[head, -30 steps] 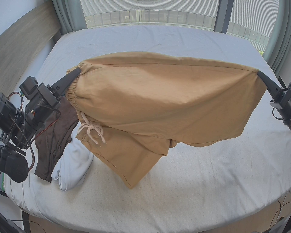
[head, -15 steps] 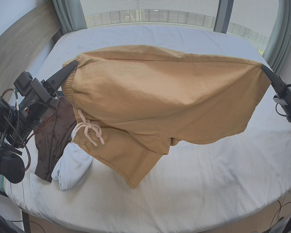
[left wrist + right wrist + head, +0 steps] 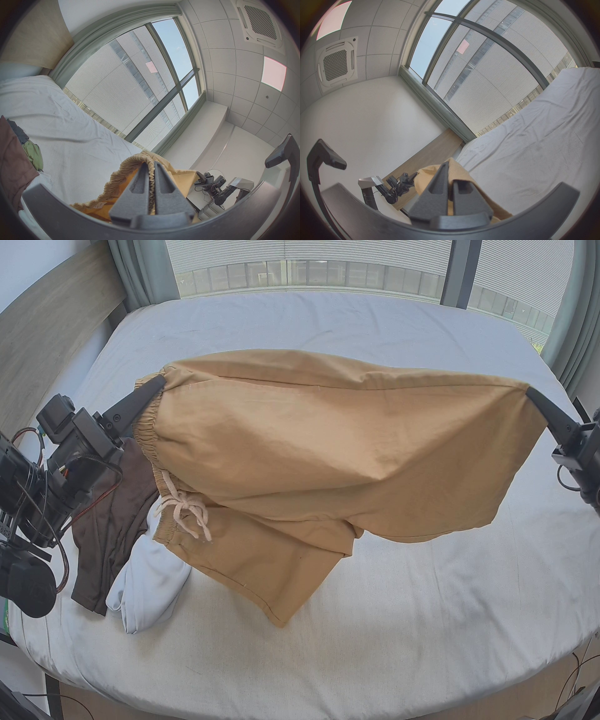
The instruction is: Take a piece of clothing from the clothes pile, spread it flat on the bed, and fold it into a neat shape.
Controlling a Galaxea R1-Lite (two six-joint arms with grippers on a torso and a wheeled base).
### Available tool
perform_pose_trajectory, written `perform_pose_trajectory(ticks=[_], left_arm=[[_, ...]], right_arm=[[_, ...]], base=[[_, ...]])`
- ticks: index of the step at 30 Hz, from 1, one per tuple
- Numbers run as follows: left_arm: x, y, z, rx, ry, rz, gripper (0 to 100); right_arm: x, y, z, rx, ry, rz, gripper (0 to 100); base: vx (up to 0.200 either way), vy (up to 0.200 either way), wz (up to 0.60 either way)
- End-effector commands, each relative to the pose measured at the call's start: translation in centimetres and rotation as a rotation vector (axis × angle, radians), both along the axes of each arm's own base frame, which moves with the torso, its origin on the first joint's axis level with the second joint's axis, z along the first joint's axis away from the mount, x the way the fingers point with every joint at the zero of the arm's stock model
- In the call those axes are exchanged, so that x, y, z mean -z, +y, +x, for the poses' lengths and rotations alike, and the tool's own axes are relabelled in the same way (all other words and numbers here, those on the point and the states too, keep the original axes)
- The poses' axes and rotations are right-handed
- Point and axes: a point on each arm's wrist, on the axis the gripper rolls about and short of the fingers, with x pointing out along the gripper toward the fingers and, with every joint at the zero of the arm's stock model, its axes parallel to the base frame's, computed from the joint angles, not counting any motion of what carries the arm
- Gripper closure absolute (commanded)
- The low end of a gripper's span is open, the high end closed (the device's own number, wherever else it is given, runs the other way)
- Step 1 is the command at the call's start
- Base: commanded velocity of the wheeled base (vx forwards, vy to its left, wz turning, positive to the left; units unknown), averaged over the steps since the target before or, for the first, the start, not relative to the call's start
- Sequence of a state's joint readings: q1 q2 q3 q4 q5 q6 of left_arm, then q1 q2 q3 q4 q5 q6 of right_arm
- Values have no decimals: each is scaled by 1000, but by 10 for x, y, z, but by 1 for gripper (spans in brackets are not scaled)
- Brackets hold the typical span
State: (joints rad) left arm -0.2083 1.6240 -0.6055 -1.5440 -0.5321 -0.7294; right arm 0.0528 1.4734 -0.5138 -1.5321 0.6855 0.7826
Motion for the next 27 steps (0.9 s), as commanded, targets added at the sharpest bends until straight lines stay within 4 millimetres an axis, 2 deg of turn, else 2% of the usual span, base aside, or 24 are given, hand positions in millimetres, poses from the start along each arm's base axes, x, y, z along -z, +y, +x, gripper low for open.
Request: perform_pose_trajectory(ticks=[1,3,10,16,23,27], left_arm=[[0,0,0,-1,-2,-1,100],[0,0,1,-1,1,0,100],[0,5,0,-16,2,0,100],[0,8,-13,19,0,21,100],[3,7,-13,27,9,25,100],[3,7,-13,26,9,25,100]], right_arm=[[25,12,20,-27,76,-38,100],[34,17,30,-33,94,-60,100],[40,28,44,-64,104,-71,100],[44,33,56,-73,110,-80,100],[43,50,71,-85,143,-146,100],[37,60,76,-72,134,-162,100]], base=[[0,0,0],[0,0,0],[0,0,0],[0,0,0],[0,0,0],[0,0,0]])
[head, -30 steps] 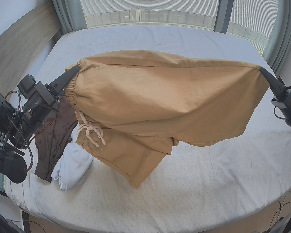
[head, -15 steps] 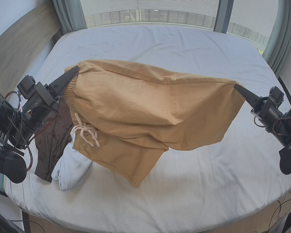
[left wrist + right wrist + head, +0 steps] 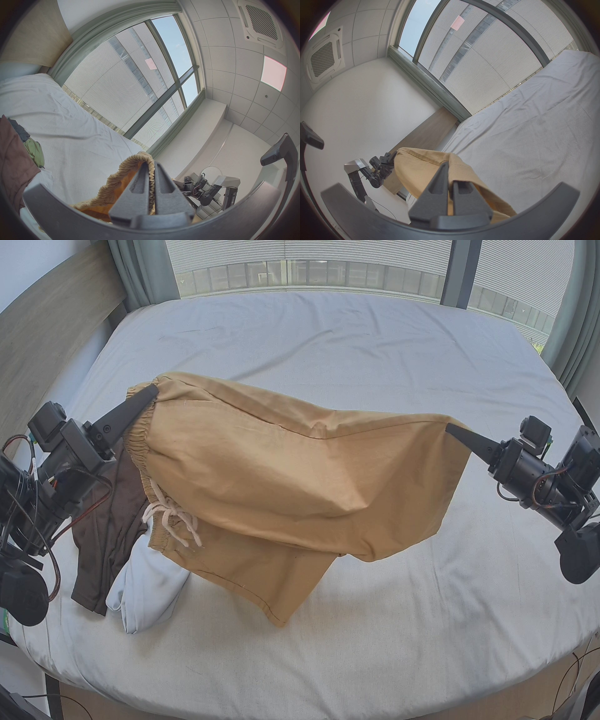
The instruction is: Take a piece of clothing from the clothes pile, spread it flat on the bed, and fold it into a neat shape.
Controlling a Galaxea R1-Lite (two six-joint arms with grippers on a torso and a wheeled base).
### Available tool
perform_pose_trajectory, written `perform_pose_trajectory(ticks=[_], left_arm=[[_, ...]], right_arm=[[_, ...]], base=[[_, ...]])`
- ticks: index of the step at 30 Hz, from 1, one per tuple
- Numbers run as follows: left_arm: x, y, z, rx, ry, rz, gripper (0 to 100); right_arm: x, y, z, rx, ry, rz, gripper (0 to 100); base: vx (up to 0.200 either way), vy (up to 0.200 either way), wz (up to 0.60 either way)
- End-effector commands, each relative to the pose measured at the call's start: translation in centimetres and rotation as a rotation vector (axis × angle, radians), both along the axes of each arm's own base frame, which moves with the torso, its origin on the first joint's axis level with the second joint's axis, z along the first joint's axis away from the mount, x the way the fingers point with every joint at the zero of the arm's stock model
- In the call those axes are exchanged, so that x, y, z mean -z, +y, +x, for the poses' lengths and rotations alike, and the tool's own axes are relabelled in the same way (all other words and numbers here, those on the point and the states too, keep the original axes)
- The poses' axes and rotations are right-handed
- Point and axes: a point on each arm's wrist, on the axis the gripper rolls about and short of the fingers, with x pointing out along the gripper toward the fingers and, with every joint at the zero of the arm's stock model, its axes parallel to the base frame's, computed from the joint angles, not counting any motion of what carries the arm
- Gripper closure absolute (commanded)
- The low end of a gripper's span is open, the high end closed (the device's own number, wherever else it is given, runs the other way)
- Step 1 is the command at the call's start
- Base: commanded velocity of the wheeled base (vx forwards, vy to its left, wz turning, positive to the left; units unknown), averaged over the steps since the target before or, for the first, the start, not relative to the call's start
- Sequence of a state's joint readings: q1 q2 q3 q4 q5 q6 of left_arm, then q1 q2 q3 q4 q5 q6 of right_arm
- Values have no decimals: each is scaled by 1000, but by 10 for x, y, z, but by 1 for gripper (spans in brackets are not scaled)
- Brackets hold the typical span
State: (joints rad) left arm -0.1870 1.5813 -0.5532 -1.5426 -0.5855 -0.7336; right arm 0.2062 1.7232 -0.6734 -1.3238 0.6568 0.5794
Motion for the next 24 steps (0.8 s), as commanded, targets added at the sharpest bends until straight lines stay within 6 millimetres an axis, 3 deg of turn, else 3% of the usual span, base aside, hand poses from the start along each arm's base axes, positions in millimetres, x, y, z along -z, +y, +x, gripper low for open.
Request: perform_pose_trajectory(ticks=[1,13,24], left_arm=[[0,0,0,-1,-1,0,100],[0,-1,1,1,0,0,100],[2,-1,2,4,9,2,100]], right_arm=[[-8,14,8,-10,-20,-7,100],[-35,15,5,0,-38,-23,100],[-22,46,13,80,-13,-185,100]], base=[[0,0,0],[0,0,0],[0,0,0]])
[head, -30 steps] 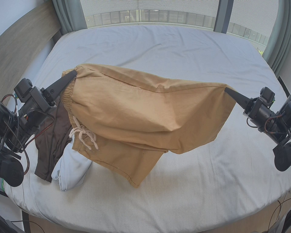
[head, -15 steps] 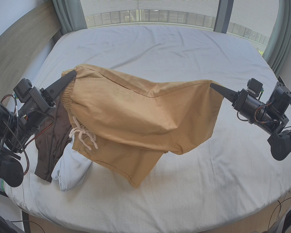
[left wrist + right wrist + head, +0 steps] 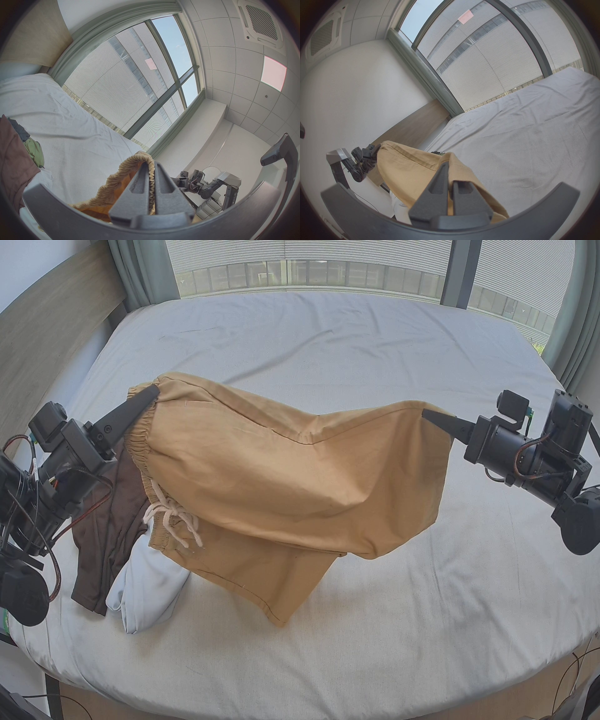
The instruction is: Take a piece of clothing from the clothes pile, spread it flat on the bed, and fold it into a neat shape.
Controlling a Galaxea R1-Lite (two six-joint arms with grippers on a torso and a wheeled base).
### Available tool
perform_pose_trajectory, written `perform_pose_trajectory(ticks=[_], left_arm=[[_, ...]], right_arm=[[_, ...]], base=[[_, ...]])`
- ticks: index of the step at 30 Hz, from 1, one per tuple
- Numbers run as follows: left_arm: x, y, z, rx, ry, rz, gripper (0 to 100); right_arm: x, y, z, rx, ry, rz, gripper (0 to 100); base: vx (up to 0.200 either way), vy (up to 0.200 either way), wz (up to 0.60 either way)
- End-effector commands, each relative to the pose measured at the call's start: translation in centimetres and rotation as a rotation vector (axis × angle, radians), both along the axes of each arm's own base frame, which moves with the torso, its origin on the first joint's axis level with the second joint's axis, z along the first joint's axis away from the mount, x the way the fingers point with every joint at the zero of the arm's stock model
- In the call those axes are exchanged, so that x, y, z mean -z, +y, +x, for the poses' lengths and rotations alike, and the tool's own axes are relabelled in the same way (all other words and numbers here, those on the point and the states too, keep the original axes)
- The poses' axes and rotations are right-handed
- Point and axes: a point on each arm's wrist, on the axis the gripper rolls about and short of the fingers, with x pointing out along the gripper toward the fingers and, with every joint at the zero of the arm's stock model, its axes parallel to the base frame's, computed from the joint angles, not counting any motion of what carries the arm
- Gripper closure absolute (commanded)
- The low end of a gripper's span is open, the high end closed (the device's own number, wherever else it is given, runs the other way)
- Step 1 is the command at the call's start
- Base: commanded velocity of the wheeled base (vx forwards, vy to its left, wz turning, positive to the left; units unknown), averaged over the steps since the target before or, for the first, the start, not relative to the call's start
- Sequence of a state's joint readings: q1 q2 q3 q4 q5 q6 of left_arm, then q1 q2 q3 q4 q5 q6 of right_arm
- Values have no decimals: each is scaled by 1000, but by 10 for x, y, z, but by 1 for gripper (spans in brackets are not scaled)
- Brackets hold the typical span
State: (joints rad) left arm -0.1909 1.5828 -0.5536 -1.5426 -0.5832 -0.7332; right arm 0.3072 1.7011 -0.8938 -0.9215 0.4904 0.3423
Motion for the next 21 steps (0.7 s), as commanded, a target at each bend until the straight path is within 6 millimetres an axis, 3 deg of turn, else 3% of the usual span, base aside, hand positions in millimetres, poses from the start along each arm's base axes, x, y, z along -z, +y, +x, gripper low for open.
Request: perform_pose_trajectory(ticks=[1,8,15,21], left_arm=[[2,-1,1,2,8,2,100],[3,1,4,-9,12,0,100],[4,0,5,-8,16,1,100],[5,0,7,-10,24,0,100]], right_arm=[[5,15,1,-19,5,-22,100],[-2,11,0,8,-14,-13,100],[-31,3,-24,9,-56,3,100],[-20,-6,-22,39,-24,-9,100]], base=[[0,0,0],[0,0,0],[0,0,0],[0,0,0]])
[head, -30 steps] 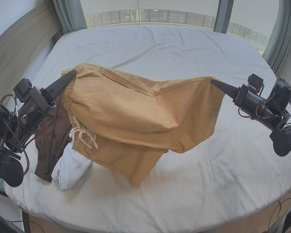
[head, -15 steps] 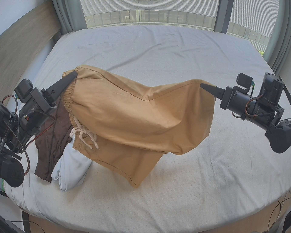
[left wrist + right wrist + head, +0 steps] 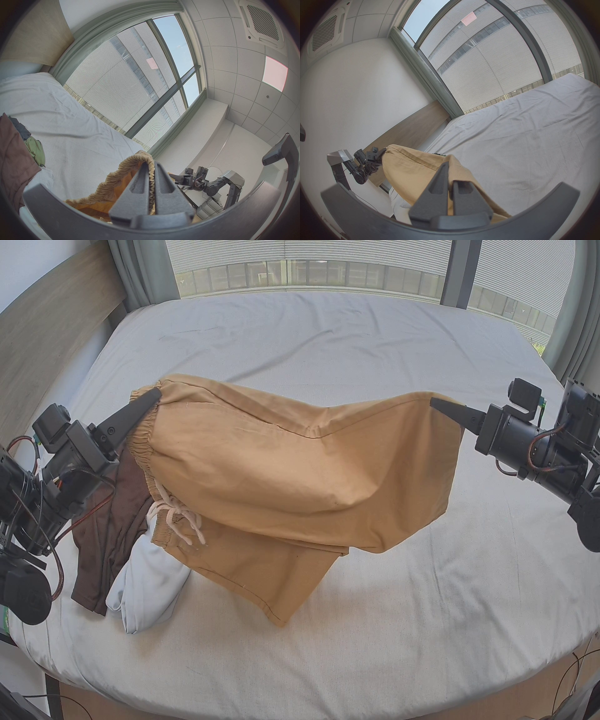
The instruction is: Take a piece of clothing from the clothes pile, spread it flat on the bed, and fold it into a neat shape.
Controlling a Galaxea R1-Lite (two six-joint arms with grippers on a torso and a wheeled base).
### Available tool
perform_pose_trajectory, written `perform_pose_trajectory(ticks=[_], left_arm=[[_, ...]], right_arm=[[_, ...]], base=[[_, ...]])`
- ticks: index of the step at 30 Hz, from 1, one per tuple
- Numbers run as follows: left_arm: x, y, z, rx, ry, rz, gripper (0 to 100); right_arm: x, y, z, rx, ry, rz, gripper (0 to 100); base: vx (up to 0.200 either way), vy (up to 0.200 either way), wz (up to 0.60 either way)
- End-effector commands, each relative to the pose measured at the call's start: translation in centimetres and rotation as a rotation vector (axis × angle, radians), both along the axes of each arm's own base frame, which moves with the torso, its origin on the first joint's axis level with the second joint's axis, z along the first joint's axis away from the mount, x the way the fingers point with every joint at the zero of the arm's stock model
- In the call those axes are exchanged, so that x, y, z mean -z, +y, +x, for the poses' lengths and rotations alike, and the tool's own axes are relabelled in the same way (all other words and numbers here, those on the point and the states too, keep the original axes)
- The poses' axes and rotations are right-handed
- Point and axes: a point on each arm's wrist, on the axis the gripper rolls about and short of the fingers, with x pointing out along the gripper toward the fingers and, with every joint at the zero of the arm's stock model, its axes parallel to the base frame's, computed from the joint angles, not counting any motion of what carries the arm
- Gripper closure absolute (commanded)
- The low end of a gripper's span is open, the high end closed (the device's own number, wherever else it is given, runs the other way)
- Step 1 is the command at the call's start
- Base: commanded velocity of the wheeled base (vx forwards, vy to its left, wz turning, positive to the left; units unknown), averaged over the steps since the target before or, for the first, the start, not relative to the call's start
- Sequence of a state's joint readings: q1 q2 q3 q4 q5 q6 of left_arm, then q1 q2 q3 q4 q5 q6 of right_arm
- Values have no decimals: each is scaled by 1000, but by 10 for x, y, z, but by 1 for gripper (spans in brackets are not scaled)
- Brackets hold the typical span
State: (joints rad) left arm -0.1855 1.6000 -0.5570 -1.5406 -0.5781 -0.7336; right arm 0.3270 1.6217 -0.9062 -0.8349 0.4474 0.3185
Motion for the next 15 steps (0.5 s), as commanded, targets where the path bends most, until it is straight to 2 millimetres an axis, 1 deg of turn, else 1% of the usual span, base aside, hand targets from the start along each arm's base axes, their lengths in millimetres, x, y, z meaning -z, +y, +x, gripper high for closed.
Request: perform_pose_trajectory(ticks=[1,3,6,10,12,15], left_arm=[[2,0,3,-5,7,-1,100],[1,0,0,-5,11,-1,100],[-5,3,-7,-12,-1,-5,100],[-7,6,-22,-53,83,-11,100],[-8,7,-26,-62,107,-9,100],[-7,7,-28,-79,141,-8,100]], right_arm=[[4,-9,-4,24,7,-2,100],[8,-12,-4,33,20,-5,100],[9,-18,-4,48,26,-4,100],[0,-30,-10,76,-2,5,100],[-3,-33,-13,84,-11,7,100],[-1,-35,-17,87,-5,5,100]], base=[[0,0,0],[0,0,0],[0,0,0],[0,0,0],[0,0,0],[0,0,0]])
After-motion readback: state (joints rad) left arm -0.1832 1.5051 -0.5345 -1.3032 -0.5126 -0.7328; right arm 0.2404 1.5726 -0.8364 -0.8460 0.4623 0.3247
